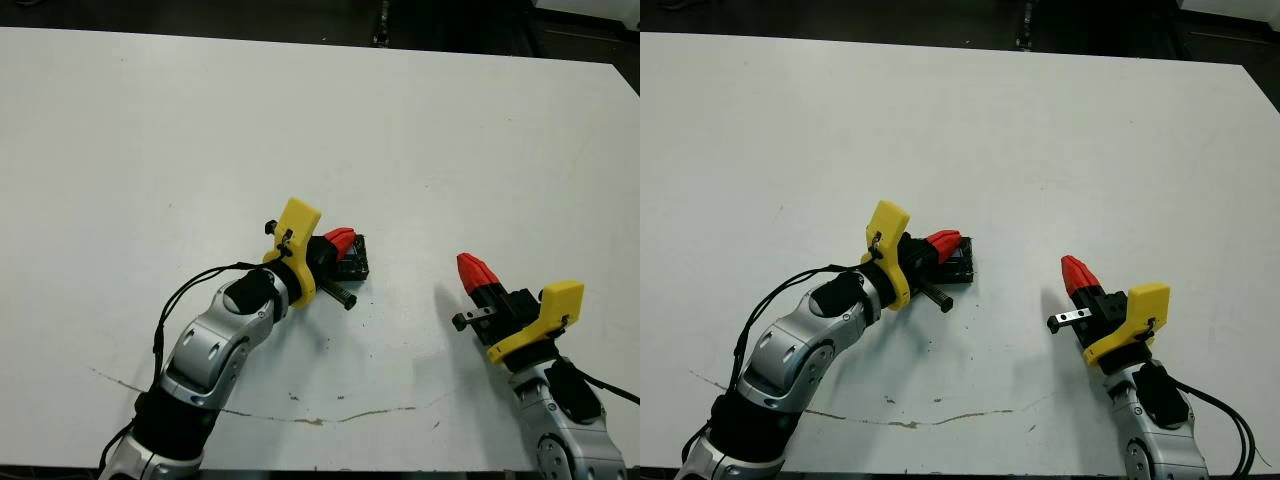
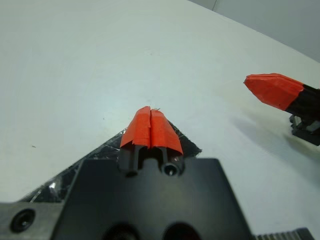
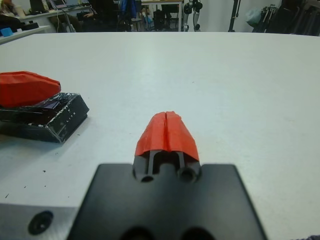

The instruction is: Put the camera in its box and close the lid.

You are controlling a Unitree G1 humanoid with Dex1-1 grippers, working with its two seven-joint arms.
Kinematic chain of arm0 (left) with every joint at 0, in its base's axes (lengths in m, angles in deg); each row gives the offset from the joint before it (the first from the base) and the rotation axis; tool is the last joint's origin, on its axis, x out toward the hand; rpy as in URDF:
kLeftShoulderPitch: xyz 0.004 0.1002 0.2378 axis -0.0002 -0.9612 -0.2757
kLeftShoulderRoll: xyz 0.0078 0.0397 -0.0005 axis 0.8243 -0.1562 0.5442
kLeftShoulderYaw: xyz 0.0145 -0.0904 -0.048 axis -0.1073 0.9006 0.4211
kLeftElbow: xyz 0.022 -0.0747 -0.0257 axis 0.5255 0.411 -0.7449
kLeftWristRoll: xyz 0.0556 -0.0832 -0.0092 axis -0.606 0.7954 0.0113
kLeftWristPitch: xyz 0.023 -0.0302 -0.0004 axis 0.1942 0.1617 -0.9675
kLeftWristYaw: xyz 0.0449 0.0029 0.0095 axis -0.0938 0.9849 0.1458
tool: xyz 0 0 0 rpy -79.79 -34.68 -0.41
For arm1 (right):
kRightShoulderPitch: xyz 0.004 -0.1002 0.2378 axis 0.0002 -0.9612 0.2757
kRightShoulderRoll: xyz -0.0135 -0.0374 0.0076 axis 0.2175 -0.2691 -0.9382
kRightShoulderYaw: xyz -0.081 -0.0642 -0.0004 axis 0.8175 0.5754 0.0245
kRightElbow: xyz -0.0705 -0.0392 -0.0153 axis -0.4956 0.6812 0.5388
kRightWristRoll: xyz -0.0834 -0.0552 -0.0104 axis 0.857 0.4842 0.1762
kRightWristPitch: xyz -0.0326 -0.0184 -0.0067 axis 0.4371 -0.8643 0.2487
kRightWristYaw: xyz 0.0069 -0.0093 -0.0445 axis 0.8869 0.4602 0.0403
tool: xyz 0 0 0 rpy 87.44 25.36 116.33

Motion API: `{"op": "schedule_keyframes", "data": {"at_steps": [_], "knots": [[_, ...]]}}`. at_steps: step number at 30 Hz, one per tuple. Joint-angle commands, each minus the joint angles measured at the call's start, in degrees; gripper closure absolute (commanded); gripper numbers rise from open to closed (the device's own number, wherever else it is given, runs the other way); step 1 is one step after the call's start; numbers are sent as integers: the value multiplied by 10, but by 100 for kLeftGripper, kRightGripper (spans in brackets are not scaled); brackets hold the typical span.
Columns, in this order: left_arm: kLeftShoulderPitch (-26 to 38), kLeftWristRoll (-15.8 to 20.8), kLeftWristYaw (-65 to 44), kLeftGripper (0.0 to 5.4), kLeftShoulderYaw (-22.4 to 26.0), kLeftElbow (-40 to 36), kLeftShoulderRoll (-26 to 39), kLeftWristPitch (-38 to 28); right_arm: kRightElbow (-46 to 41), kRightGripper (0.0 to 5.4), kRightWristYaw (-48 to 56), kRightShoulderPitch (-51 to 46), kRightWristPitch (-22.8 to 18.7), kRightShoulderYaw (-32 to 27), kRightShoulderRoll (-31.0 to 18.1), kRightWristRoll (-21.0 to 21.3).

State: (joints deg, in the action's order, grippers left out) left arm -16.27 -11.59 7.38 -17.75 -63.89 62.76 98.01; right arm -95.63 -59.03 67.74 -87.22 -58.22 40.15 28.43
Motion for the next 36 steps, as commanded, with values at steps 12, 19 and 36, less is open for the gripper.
{"op": "schedule_keyframes", "data": {"at_steps": [12, 19, 36], "knots": [[-28, 39, 44, 538, 25, 0, -22, 151, 4, 540, -1, -7, -5, 0, -3, -1], [-33, 47, 35, 538, 33, 1, -13, 138, -1, 540, -4, -7, -8, 0, -4, 2], [-130, 39, -62, 538, 133, -165, 69, -249, -12, 540, -7, 0, 11, -19, -2, -9]]}}
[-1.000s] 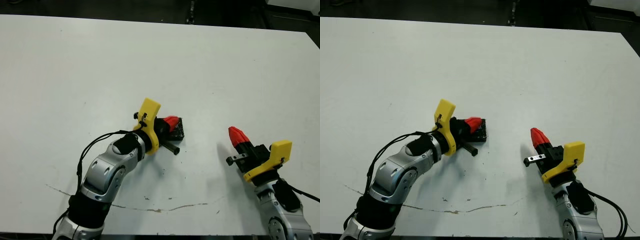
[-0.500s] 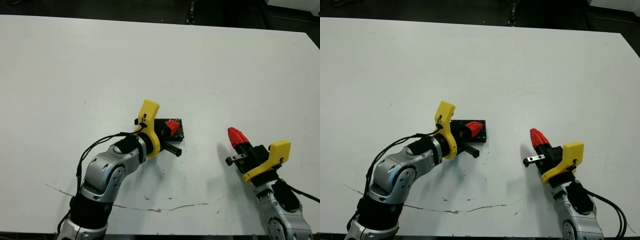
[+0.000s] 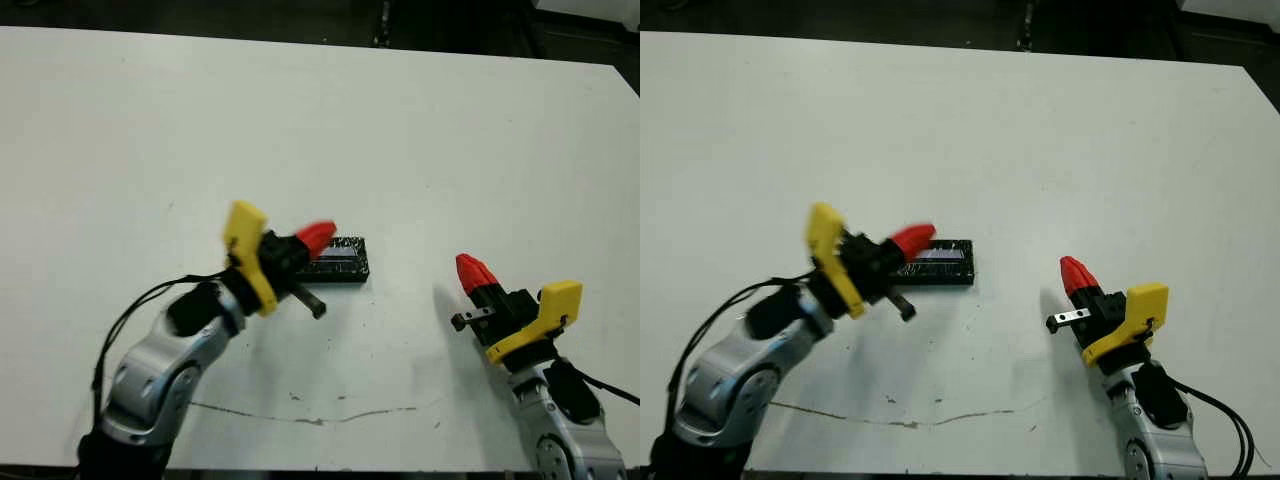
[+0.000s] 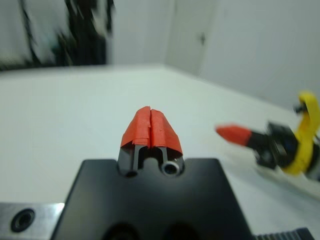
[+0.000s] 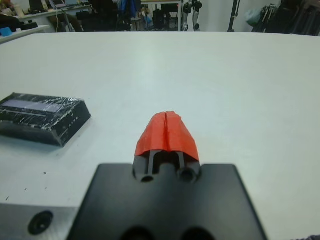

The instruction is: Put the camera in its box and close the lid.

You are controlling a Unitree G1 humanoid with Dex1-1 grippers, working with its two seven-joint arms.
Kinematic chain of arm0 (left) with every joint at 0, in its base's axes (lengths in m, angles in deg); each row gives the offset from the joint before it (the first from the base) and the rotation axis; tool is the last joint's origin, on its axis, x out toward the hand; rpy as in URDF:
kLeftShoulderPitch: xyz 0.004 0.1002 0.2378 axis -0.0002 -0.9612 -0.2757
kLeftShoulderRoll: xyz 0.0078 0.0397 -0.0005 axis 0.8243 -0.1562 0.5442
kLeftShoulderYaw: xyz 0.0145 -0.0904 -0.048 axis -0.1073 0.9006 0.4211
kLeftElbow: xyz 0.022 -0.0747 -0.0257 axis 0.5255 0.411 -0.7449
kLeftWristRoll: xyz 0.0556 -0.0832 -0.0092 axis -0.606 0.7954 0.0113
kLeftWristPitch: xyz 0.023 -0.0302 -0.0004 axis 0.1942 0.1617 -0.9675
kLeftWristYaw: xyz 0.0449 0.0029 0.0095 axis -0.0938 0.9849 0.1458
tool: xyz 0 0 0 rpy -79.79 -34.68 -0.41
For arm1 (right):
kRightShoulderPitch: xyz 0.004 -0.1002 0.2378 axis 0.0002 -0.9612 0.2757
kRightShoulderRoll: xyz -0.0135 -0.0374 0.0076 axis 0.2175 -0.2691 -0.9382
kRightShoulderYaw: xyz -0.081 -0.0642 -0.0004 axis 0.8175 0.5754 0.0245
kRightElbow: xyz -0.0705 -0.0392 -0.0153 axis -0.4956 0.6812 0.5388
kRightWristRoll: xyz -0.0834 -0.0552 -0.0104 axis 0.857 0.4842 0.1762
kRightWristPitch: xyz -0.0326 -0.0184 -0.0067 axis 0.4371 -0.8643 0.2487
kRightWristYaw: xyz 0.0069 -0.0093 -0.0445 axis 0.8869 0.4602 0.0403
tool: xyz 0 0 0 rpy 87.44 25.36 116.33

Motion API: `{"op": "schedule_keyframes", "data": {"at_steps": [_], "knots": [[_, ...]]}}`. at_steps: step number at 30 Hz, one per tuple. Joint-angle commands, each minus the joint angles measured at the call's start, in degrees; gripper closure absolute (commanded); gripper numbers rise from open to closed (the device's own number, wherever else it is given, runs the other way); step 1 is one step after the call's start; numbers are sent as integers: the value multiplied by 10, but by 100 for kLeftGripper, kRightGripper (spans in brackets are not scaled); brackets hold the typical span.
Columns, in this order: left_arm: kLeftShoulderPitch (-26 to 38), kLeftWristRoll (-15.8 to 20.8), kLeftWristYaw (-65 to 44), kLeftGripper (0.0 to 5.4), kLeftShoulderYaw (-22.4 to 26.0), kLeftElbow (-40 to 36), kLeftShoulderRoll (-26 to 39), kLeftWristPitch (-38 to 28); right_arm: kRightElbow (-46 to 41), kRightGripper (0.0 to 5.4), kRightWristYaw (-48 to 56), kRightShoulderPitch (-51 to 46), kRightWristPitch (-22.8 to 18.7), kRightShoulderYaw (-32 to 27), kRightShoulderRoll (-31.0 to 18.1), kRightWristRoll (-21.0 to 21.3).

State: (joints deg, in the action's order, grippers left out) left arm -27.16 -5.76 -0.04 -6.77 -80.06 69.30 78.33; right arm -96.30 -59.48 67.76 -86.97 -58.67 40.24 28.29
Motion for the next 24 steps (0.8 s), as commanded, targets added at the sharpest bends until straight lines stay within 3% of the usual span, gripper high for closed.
{"op": "schedule_keyframes", "data": {"at_steps": [1, 11, 21, 24], "knots": [[-25, -25, 16, 538, 34, 0, 5, -73, -8, 540, -5, 2, 8, -18, -2, -10], [-69, -109, 53, 538, 78, 102, 0, -282, -16, 540, -11, 27, 27, -41, 5, -28], [-112, -177, 131, 538, 70, 230, -42, -407, 1, 540, -41, 43, 57, -43, 32, -14], [-119, -191, 154, 538, 63, 243, -56, -411, 5, 540, -54, 46, 59, -38, 40, -6]]}}
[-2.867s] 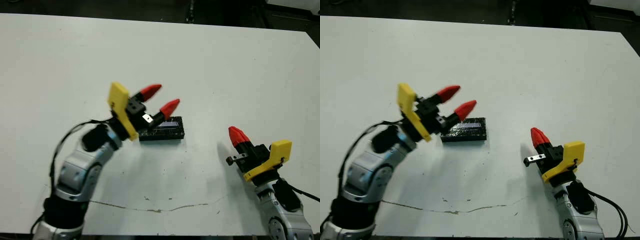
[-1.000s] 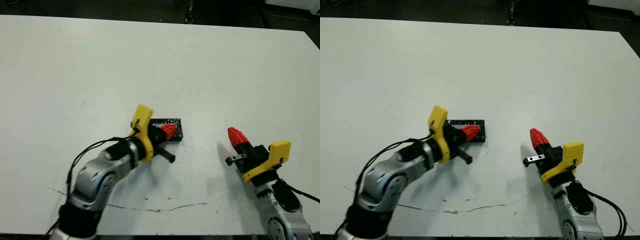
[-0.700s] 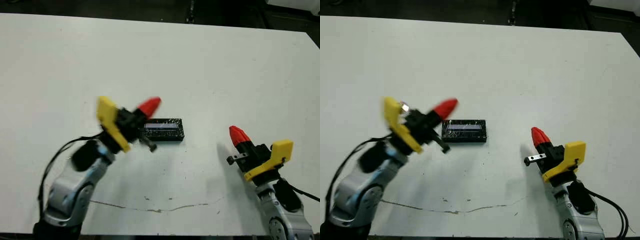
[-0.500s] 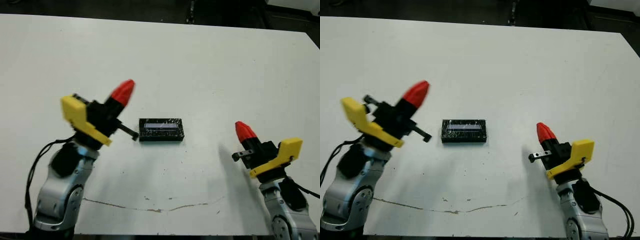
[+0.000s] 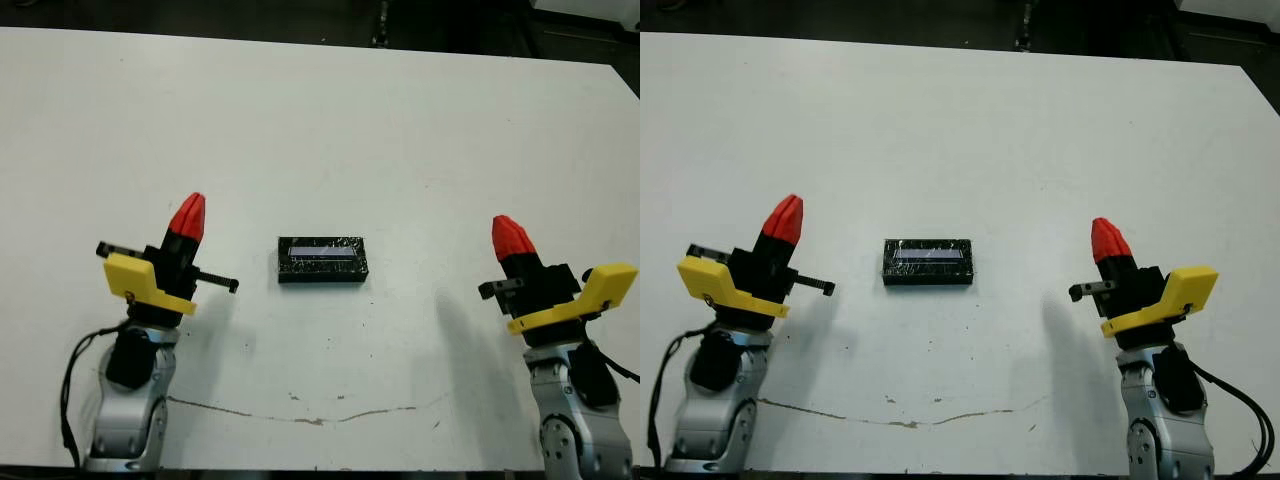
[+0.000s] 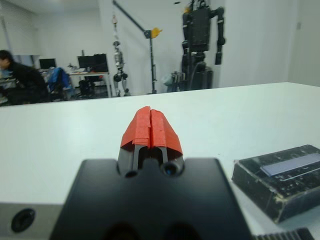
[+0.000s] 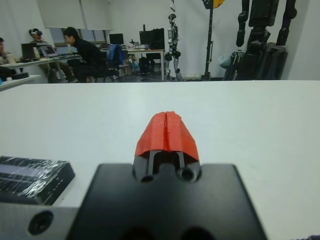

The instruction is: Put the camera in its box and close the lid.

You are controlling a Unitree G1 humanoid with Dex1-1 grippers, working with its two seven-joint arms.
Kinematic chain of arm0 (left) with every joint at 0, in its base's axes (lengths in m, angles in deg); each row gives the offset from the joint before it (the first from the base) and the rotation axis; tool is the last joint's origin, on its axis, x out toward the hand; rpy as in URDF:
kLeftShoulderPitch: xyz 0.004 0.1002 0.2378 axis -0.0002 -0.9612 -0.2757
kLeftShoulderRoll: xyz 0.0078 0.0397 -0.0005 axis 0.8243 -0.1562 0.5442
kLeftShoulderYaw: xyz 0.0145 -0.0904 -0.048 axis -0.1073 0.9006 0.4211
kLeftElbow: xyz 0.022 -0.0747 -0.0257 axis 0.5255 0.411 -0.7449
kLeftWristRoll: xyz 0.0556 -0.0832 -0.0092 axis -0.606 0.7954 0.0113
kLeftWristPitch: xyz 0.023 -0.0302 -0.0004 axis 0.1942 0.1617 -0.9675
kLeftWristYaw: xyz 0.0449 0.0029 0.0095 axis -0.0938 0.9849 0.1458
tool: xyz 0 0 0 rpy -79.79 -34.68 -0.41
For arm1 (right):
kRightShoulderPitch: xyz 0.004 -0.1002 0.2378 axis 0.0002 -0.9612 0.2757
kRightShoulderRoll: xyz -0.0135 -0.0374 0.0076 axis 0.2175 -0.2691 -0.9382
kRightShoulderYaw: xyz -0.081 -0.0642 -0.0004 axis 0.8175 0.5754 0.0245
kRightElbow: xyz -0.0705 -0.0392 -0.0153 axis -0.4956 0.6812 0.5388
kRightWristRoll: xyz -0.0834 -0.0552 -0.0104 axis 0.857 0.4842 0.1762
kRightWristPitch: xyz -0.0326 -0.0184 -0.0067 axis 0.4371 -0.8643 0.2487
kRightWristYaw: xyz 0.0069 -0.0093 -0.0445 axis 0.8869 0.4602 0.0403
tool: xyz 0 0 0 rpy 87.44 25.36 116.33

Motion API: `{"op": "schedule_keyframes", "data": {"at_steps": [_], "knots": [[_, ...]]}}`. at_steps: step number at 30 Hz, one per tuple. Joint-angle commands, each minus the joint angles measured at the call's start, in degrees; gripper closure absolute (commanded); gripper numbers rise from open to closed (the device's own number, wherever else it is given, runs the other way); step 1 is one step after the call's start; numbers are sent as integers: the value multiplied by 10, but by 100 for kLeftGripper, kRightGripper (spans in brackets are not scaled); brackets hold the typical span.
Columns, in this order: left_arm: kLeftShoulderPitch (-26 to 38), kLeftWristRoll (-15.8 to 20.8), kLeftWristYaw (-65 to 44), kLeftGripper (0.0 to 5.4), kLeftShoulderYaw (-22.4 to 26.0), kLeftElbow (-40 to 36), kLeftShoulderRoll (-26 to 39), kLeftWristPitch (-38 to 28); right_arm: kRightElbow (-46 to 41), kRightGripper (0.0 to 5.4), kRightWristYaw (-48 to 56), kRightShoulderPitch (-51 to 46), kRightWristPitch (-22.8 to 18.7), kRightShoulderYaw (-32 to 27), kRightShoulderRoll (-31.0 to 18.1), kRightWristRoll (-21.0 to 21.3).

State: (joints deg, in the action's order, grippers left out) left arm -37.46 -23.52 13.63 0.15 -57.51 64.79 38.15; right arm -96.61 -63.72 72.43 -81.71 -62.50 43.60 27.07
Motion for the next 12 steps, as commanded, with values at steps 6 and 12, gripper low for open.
{"op": "schedule_keyframes", "data": {"at_steps": [6, 12], "knots": [[-19, -10, 22, 538, -19, 21, -13, -5, 10, 540, -20, -2, 5, 8, 14, 12], [-21, -5, 19, 538, -27, 12, -12, -3, 9, 540, -19, -6, 0, 13, 17, 11]]}}
